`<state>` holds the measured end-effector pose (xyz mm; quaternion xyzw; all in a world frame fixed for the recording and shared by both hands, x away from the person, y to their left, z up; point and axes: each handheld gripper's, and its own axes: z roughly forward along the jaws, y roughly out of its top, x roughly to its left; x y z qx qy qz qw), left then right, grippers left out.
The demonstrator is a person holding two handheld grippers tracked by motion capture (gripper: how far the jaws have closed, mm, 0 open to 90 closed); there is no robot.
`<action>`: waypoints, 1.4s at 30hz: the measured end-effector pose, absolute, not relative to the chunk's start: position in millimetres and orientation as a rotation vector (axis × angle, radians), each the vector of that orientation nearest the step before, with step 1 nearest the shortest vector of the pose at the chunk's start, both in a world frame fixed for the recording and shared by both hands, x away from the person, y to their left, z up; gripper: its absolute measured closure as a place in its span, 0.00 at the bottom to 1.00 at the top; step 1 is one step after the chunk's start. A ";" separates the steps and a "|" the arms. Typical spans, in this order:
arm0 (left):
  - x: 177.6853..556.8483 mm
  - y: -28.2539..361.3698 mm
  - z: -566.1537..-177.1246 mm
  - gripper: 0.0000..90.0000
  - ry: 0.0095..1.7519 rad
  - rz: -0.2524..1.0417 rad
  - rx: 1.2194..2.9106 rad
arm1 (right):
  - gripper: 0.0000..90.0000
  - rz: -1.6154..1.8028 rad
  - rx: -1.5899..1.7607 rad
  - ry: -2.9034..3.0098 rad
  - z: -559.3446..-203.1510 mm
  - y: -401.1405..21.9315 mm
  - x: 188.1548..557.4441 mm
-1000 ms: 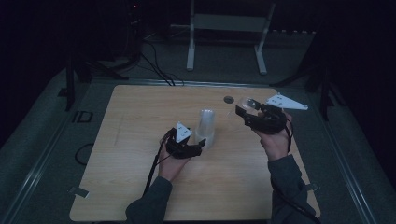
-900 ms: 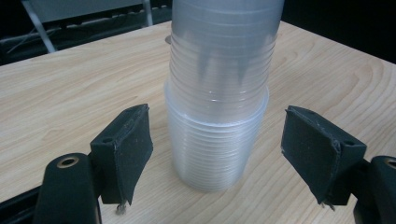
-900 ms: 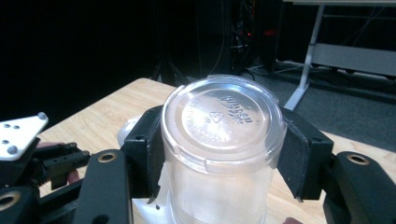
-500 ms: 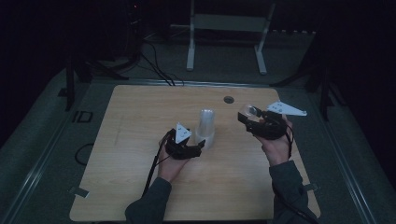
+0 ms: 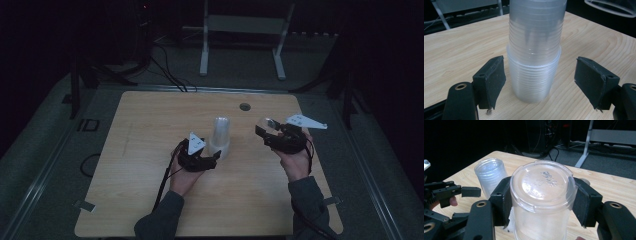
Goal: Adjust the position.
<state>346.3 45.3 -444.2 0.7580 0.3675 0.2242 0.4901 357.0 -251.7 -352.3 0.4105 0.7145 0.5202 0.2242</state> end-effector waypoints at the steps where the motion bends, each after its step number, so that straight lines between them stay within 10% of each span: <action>1: 346.1 45.3 -443.9 0.27 0.890 0.543 1.840 | 0.44 1.437 1.136 1.971 -353.5 -251.9 356.9; 42: 335.3 24.0 -443.7 0.47 0.762 0.439 1.896 | 0.44 1.469 1.202 2.010 -388.4 -249.2 343.7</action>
